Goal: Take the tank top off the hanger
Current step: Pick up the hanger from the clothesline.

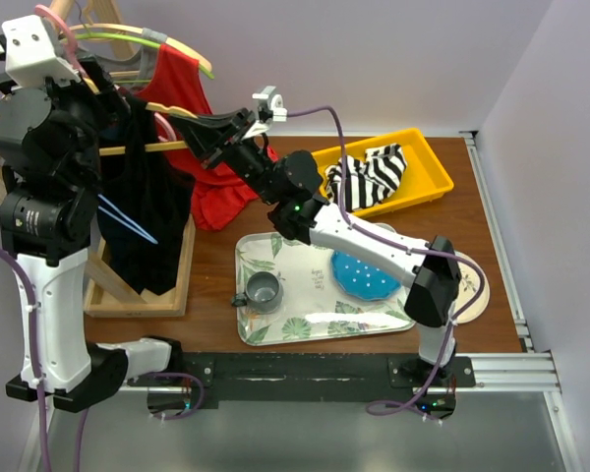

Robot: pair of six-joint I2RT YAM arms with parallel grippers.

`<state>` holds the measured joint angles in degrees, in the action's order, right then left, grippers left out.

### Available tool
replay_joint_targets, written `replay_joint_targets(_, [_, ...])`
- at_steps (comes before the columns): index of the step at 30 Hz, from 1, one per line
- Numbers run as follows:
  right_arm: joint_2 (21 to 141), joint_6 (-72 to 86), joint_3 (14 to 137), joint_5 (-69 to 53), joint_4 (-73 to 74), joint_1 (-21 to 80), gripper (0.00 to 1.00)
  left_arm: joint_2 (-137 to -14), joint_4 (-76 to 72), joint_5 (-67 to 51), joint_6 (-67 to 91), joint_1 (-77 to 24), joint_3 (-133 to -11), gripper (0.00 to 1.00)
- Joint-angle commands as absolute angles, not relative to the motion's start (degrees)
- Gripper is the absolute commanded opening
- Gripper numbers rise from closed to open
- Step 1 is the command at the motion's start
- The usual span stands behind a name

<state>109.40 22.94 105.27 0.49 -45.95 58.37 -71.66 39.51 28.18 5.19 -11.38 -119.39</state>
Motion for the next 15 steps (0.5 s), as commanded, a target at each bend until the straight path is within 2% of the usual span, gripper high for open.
replay_joint_targets(1, [101.43, 24.70, 99.95, 1.40, -56.41, 56.52, 0.00, -69.61, 40.78, 23.39, 8.16, -11.51, -121.82, 0.74])
replay_joint_targets(7, [97.30, 27.94, 92.03, 0.88, -61.33, 53.88, 0.00, -69.43, 43.15, 13.81, 13.35, -11.51, -121.11, 0.73])
replay_joint_targets(15, [92.99, 32.78, 83.51, -0.61, -66.18, 49.57, 0.00, -70.22, 44.56, 13.54, 17.05, -11.51, -121.02, 0.70])
